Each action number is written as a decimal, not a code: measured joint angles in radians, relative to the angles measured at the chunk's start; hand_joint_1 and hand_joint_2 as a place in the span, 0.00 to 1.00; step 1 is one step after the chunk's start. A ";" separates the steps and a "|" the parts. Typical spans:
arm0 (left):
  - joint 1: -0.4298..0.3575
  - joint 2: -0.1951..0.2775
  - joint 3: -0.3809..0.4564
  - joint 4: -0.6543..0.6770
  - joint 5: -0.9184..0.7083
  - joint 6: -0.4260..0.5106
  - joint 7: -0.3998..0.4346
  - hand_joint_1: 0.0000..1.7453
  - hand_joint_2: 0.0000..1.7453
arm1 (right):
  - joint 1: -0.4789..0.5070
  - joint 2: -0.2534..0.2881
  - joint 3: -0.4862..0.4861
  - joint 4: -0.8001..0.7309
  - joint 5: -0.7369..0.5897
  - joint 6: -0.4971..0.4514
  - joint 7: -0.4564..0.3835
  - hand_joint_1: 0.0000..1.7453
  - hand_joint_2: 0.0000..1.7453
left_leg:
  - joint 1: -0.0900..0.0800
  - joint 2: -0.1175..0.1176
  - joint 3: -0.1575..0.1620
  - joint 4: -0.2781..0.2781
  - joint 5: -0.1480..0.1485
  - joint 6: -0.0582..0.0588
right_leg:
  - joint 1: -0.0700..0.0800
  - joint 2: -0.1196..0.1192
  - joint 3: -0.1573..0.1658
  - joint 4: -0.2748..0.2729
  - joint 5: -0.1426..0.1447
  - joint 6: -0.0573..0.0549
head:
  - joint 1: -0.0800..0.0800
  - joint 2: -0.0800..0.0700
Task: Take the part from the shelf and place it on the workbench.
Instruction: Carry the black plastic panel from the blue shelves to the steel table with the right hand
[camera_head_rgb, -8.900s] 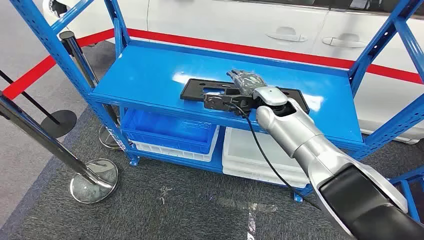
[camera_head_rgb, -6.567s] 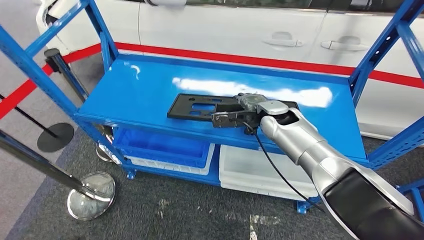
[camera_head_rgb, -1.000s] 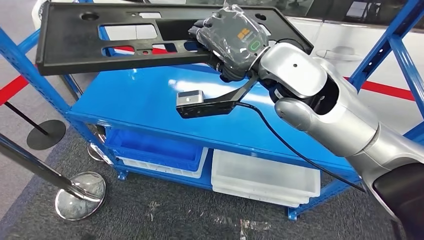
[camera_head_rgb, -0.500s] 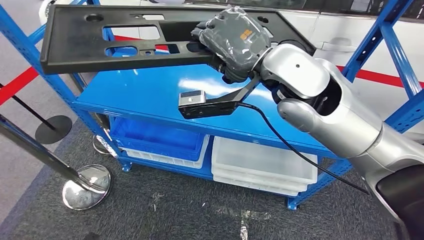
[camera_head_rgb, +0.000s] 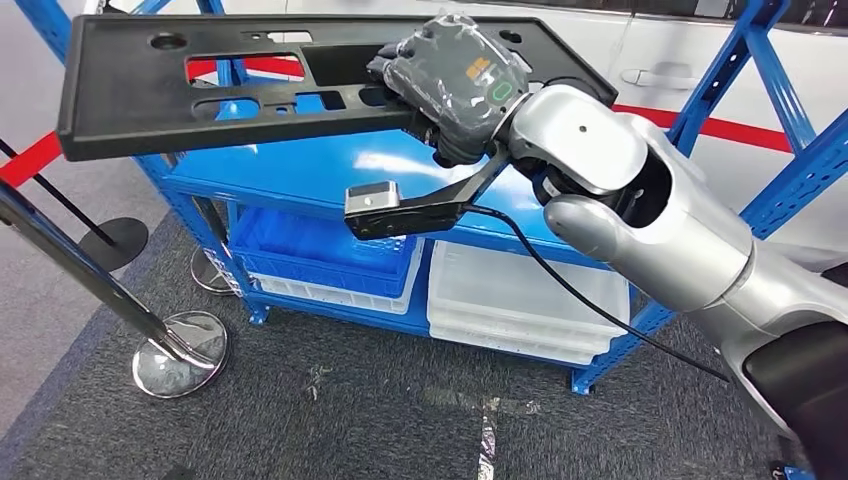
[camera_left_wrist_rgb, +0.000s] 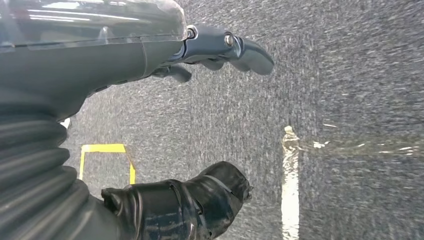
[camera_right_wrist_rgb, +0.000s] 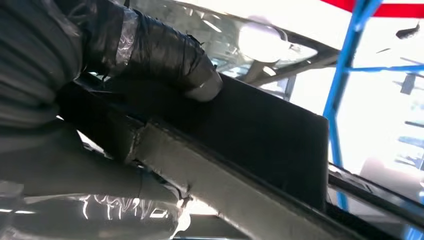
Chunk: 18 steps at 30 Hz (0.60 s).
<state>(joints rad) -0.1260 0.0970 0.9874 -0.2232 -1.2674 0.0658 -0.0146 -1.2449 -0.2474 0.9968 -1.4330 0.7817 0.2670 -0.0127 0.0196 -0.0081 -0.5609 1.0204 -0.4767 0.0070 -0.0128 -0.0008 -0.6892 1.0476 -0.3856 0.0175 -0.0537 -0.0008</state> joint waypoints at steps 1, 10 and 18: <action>-0.001 0.000 -0.001 0.000 0.000 0.000 0.001 0.00 1.00 | 0.000 0.000 0.000 0.000 -0.001 0.000 0.000 1.00 1.00 | 0.002 0.003 -0.011 -0.003 0.012 0.011 | 0.000 0.001 -0.014 0.035 -0.039 0.002 | 0.002 0.000; -0.002 -0.001 -0.007 0.000 0.000 -0.004 0.007 0.00 1.00 | -0.006 0.002 0.006 0.002 -0.018 0.008 -0.001 1.00 1.00 | -0.008 0.004 -0.140 0.011 0.109 0.014 | 0.009 0.001 0.128 0.065 -0.122 -0.014 | 0.005 0.000; 0.002 0.000 -0.007 0.000 0.000 -0.009 0.017 0.00 1.00 | -0.021 0.013 0.008 0.004 -0.018 0.012 -0.001 1.00 1.00 | -0.001 0.003 -0.195 0.112 0.008 -0.031 | 0.005 -0.005 0.118 -0.047 -0.055 -0.054 | 0.008 0.000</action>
<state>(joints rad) -0.1242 0.0968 0.9800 -0.2232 -1.2676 0.0569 0.0021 -1.2660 -0.2346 1.0045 -1.4285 0.7637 0.2793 -0.0133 0.0187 -0.0054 -0.7559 1.1329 -0.4686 -0.0236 -0.0076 -0.0056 -0.5708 1.0003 -0.4408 -0.0366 -0.0454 -0.0008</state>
